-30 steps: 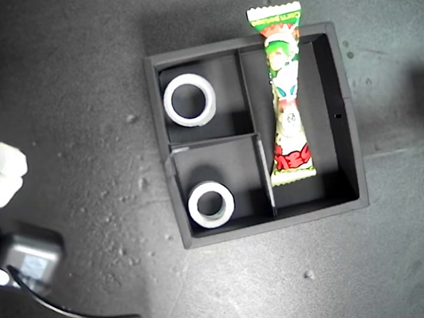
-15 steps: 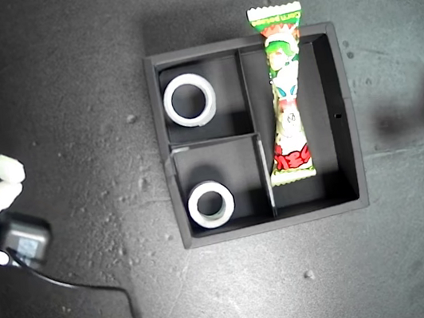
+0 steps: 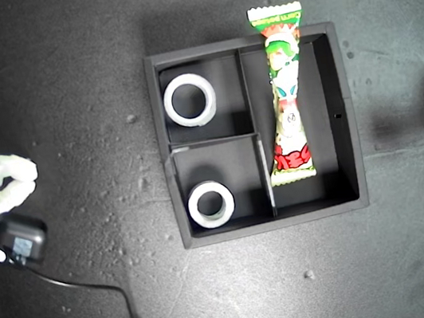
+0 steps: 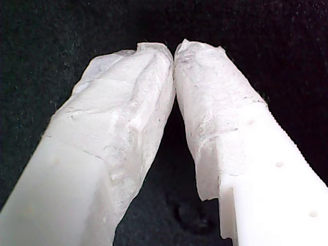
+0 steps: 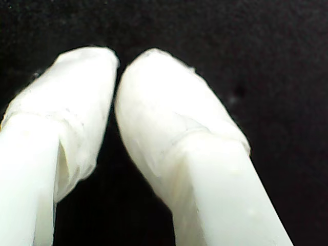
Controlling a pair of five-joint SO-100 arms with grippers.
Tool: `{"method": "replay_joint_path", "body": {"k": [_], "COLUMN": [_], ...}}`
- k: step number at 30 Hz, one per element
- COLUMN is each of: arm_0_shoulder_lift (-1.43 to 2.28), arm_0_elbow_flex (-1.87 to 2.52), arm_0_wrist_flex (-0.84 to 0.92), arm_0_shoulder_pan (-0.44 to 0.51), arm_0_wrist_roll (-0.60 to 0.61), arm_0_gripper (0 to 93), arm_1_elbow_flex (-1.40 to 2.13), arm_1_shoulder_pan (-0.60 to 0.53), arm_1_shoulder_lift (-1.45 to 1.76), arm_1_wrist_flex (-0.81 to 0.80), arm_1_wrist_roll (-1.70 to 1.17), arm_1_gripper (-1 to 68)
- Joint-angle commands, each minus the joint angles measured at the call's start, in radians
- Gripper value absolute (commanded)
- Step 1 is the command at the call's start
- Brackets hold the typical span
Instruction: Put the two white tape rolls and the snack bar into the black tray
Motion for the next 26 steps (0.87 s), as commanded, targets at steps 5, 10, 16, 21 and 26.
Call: {"method": "replay_joint_path", "body": {"k": [5, 10, 16, 21, 26], "arm_0_shoulder_lift": [0.147, 0.19, 0.19, 0.19, 0.19], "arm_0_elbow_flex": [0.087, 0.14, 0.175, 0.175, 0.175], "arm_0_wrist_flex": [0.025, 0.031, -0.057, -0.014, 0.097], "arm_0_shoulder_pan": [0.008, 0.005, 0.006, -0.035, -0.04], "arm_0_wrist_roll": [-0.038, -0.061, -0.067, -0.084, -0.058], "arm_0_gripper": [0.4, 7.4, 7.6, 7.6, 7.6], "arm_1_elbow_flex": [0.012, 0.012, 0.012, 0.012, 0.012], "arm_1_shoulder_pan": [-0.055, -0.069, -0.021, -0.046, -0.063], "arm_1_shoulder_lift": [0.008, 0.008, 0.008, 0.008, 0.008], "arm_1_wrist_flex": [0.11, 0.117, 0.158, 0.152, 0.152], "arm_1_wrist_roll": [0.071, 0.109, -0.052, -0.12, -0.12], "arm_1_gripper": [-0.2, 0.1, 0.1, 0.2, 0.2]}}
